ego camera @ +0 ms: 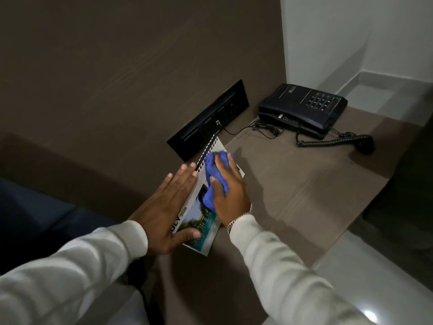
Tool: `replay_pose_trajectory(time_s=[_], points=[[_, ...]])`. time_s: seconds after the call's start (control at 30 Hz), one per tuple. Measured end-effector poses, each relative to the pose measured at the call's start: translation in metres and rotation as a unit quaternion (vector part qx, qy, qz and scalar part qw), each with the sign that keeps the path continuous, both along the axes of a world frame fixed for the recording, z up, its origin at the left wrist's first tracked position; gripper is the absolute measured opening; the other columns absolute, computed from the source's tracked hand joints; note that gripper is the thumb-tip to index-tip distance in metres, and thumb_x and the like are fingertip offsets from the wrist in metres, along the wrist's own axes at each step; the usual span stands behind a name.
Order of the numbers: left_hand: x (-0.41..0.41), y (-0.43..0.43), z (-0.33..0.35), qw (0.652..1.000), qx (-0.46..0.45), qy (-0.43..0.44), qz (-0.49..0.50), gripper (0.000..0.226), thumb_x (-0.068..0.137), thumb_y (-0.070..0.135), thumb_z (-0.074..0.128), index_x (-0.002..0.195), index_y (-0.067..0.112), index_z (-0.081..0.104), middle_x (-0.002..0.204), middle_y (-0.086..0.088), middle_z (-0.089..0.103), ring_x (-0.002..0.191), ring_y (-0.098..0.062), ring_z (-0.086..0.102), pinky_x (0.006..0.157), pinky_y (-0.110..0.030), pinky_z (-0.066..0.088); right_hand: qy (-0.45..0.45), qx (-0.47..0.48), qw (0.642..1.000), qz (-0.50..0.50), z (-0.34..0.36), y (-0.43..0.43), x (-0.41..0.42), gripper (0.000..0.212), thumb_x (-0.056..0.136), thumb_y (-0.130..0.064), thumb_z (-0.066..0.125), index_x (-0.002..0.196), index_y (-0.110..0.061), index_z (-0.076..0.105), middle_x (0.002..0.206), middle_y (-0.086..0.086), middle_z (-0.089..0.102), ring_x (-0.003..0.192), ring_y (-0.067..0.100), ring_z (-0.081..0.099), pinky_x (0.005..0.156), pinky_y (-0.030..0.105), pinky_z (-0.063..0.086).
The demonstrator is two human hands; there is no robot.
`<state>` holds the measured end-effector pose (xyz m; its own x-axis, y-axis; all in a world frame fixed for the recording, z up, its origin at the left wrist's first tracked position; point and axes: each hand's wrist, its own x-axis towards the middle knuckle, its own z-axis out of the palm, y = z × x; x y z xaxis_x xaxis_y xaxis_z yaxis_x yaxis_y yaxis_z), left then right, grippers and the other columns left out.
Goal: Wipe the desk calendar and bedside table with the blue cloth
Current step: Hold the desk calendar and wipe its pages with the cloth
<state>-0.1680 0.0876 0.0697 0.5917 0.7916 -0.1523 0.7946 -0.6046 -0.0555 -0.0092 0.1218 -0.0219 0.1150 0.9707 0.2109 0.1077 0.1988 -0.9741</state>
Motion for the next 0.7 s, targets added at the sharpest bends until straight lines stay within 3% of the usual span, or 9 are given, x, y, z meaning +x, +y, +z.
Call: replay_pose_trajectory(time_s=[0.07, 0.13, 0.3, 0.57, 0.63, 0.7], points=[[0.0, 0.001, -0.001, 1.0, -0.004, -0.004, -0.001, 0.107, 0.081, 0.077, 0.034, 0.152, 0.008, -0.004, 0.164, -0.011, -0.006, 0.152, -0.022, -0.009, 0.123, -0.047, 0.01, -0.005, -0.051, 0.999, -0.016, -0.015, -0.013, -0.002, 0.047, 0.091, -0.005, 0.053, 0.136, -0.019, 0.046, 0.155, 0.008, 0.03, 0.141, 0.019, 0.029, 0.101, 0.002, 0.019], [-0.001, 0.0, -0.002, 1.0, -0.007, -0.01, -0.003, 0.107, 0.08, 0.076, 0.035, 0.153, 0.009, -0.005, 0.165, -0.01, -0.007, 0.152, -0.021, -0.009, 0.123, -0.045, 0.009, -0.022, -0.086, 0.995, -0.039, -0.027, -0.027, -0.007, 0.045, 0.091, -0.007, 0.053, 0.135, -0.016, 0.048, 0.153, 0.009, 0.033, 0.142, 0.023, 0.029, 0.104, 0.011, 0.021], [0.001, -0.001, -0.003, 1.0, -0.002, -0.028, -0.006, 0.107, 0.08, 0.076, 0.034, 0.152, 0.005, 0.0, 0.164, -0.012, -0.003, 0.152, -0.023, -0.008, 0.124, -0.04, 0.005, -0.038, -0.113, 0.993, -0.022, -0.03, -0.056, -0.019, 0.049, 0.088, -0.002, 0.054, 0.134, -0.014, 0.049, 0.15, 0.008, 0.039, 0.141, 0.021, 0.031, 0.109, 0.017, 0.022], [-0.004, -0.001, -0.005, 1.0, 0.018, -0.005, -0.001, 0.097, 0.086, 0.07, 0.031, 0.152, 0.005, 0.001, 0.164, -0.014, 0.0, 0.152, -0.026, -0.004, 0.123, -0.044, 0.01, 0.006, -0.148, 0.966, 0.21, -0.026, -0.1, 0.018, 0.045, 0.088, 0.001, 0.053, 0.127, -0.021, 0.057, 0.13, -0.009, 0.056, 0.123, 0.008, 0.052, 0.105, 0.014, 0.036], [-0.004, 0.001, -0.006, 1.0, 0.017, 0.002, 0.0, 0.096, 0.087, 0.068, 0.031, 0.153, 0.006, 0.001, 0.164, -0.014, 0.0, 0.152, -0.027, -0.002, 0.123, -0.045, 0.01, -0.008, -0.155, 0.959, 0.237, -0.019, -0.094, 0.04, 0.044, 0.088, 0.003, 0.054, 0.127, -0.018, 0.057, 0.129, -0.005, 0.059, 0.12, 0.009, 0.054, 0.105, 0.022, 0.04], [-0.002, 0.001, -0.005, 1.0, 0.015, 0.013, 0.01, 0.095, 0.087, 0.069, 0.03, 0.153, 0.007, -0.001, 0.163, -0.015, 0.002, 0.152, -0.029, 0.001, 0.122, -0.048, 0.013, 0.009, -0.17, 0.958, 0.232, -0.002, -0.082, 0.066, 0.046, 0.086, 0.01, 0.051, 0.123, -0.016, 0.06, 0.119, -0.003, 0.063, 0.104, -0.002, 0.061, 0.094, 0.017, 0.047]])
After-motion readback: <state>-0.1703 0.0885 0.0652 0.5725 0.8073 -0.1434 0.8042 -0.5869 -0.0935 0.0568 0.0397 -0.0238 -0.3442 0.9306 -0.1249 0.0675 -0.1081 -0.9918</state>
